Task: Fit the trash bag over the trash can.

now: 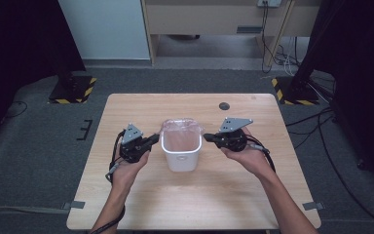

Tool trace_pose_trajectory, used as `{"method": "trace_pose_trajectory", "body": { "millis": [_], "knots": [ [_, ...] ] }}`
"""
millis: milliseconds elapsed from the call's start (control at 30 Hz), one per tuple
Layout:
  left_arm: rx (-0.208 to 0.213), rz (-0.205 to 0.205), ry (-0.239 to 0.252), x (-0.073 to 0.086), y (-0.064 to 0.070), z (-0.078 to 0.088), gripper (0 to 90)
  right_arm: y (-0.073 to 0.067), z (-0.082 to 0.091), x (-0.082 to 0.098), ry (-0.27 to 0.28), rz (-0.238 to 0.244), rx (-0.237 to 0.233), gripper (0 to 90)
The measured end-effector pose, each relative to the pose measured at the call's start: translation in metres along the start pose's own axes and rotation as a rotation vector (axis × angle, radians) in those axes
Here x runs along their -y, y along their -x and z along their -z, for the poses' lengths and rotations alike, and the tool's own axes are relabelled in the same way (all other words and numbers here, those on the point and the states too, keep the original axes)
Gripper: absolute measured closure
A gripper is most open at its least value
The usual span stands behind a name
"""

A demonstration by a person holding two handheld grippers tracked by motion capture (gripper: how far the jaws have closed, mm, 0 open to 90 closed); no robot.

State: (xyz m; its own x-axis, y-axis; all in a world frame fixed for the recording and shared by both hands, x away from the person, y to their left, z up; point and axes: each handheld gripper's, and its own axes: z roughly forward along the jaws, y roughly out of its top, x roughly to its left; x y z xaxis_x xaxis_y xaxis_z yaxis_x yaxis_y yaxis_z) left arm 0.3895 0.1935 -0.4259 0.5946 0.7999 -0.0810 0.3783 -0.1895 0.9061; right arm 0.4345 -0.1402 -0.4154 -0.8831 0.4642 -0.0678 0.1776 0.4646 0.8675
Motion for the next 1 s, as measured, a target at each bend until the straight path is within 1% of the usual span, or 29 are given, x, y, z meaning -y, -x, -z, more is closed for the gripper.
{"method": "trace_pose_trajectory", "body": {
  "millis": [167, 200, 267, 367, 500, 700, 733, 800, 933, 1000],
  "knots": [
    [0.008, -0.009, 0.007, 0.0, 0.006, 0.006, 90.0, -0.008, 0.006, -0.003, 0.016, 0.015, -0.016, 90.0],
    [0.011, -0.013, 0.007, 0.001, 0.007, 0.007, 90.0, -0.01, 0.007, -0.003, 0.019, 0.018, -0.029, 90.0],
    [0.015, -0.016, 0.002, 0.002, 0.009, 0.008, 90.0, -0.014, 0.007, -0.001, 0.004, 0.035, -0.042, 90.0],
    [0.023, -0.022, -0.007, 0.005, 0.011, 0.009, 90.0, -0.019, 0.007, 0.002, -0.009, 0.045, -0.062, 90.0],
    [0.023, -0.027, -0.018, 0.008, 0.01, 0.01, 90.0, -0.02, 0.009, 0.005, -0.028, 0.048, -0.076, 90.0],
    [0.025, -0.045, -0.037, 0.015, 0.011, 0.008, 90.0, -0.022, 0.009, 0.012, -0.053, 0.051, -0.101, 90.0],
    [0.029, -0.059, -0.029, 0.015, 0.011, 0.007, 90.0, -0.022, 0.008, 0.013, -0.061, 0.051, -0.106, 90.0],
    [0.031, -0.06, -0.027, 0.015, 0.012, 0.007, 90.0, -0.023, 0.006, 0.016, -0.068, 0.045, -0.111, 90.0],
    [0.03, -0.079, -0.027, 0.014, 0.015, 0.01, 90.0, -0.023, 0.004, 0.019, -0.064, 0.037, -0.119, 90.0],
    [0.033, -0.089, -0.027, 0.014, 0.016, 0.01, 90.0, -0.024, 0.002, 0.021, -0.08, 0.039, -0.126, 90.0]
  ]
}}
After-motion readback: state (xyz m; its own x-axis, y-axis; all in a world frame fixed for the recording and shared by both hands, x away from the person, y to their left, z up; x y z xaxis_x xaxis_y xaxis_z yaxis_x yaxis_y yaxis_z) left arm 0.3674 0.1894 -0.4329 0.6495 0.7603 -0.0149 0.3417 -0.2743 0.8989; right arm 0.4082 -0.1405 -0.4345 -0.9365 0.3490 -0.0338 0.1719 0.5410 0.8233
